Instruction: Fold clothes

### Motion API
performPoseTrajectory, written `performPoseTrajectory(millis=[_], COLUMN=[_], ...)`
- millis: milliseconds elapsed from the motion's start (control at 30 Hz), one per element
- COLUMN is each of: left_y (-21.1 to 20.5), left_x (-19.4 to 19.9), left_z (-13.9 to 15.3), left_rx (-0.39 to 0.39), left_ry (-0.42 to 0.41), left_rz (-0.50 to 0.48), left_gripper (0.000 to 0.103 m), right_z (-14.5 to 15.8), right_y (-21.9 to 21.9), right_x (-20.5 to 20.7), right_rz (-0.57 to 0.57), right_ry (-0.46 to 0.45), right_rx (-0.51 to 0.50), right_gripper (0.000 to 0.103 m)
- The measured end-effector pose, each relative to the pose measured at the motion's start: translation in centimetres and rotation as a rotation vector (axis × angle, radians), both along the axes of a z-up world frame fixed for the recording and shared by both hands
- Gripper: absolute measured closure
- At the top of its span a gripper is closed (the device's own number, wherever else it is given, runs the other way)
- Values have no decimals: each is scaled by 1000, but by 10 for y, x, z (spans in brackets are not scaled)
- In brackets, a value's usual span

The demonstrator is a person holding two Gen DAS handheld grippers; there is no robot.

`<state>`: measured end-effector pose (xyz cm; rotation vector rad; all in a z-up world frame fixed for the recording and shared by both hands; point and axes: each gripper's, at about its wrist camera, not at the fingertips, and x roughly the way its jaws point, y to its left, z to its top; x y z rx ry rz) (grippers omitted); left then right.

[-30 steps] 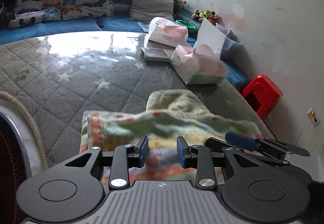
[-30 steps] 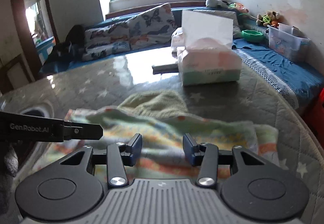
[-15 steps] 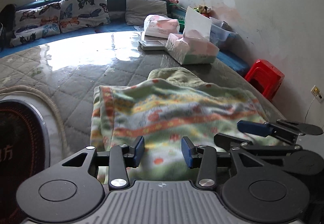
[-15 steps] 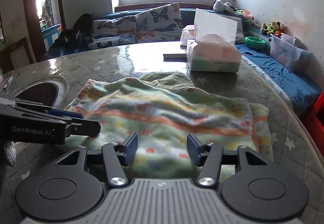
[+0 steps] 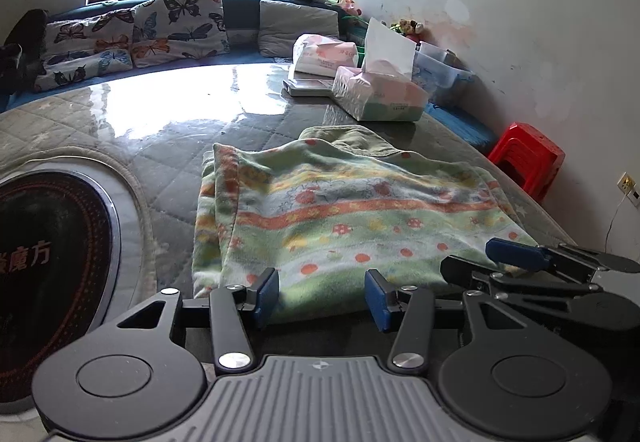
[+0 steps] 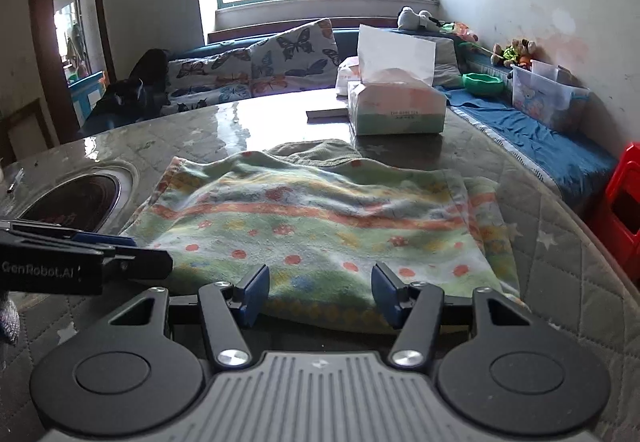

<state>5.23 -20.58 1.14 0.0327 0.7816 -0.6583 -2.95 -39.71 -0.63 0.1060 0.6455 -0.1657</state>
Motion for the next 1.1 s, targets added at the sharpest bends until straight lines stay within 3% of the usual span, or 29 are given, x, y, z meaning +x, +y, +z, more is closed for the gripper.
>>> performPoseTrajectory(millis=[400,500,600,1100], left_y=[0,0,2,6], left_x=[-7,-9,-12,-31], left_z=[-4,-2,0,3], left_rx=[15,20,19,63], left_ry=[6,7,17,5], left_rz=[9,7,6,15], left_gripper=[47,45,40,2], right_z=[-5,-9,-7,-3], right_y=[-18,-19,-16,-4], right_x=[-6,-5,-10,-25], right_rz=[-69,-65,-52,-101], right_ry=[21,32,28,37], right_rx=[34,38,39,21], right_gripper=[45,41,28,0])
